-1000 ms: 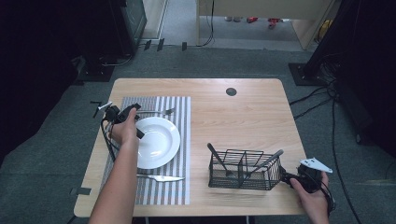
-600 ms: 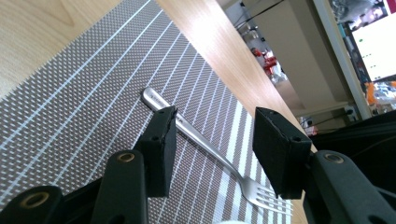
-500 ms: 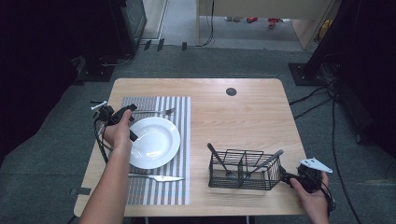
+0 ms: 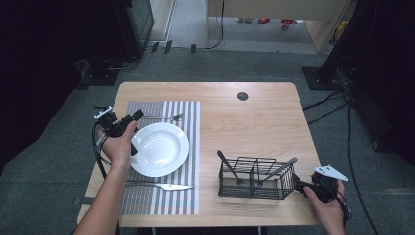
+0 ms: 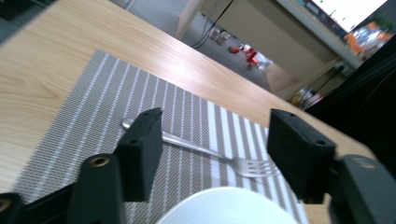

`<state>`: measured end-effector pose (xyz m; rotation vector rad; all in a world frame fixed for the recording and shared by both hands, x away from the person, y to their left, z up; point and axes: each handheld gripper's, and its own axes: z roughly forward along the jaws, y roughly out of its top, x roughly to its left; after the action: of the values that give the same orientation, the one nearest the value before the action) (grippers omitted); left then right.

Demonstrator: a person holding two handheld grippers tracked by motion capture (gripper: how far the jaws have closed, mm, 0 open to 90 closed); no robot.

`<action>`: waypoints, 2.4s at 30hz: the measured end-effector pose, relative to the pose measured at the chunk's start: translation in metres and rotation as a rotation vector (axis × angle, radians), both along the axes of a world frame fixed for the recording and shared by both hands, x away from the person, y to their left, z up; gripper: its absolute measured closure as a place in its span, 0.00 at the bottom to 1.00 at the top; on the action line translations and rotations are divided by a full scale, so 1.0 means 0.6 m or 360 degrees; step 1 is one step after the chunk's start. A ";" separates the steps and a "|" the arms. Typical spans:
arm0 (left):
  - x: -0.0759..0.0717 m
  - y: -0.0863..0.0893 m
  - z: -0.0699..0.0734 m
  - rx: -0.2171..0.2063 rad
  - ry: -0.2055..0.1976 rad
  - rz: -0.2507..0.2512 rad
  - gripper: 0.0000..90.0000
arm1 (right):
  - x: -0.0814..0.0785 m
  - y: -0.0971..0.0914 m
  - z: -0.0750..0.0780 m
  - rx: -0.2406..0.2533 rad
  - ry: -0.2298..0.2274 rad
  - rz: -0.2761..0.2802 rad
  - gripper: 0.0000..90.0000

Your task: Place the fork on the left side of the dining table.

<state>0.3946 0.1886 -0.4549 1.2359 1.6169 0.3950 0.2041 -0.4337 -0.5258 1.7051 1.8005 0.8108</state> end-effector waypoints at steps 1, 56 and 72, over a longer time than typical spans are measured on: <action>0.000 0.000 0.000 0.0000 0.0000 0.0000 0.37 | 0.000 0.000 0.000 0.0000 0.0000 0.0000 0.14; -0.315 0.049 -0.054 0.0670 -0.0056 -0.0339 0.21 | 0.001 0.001 0.000 0.0000 0.0004 -0.0012 0.14; -0.335 0.071 -0.089 0.0723 0.0025 -0.0413 0.22 | 0.001 0.001 0.000 -0.0001 0.0004 -0.0007 0.14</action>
<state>0.1934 0.2312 -0.5086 1.7701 1.3954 0.6092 0.2048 -0.4329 -0.5256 1.7097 1.7981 0.8067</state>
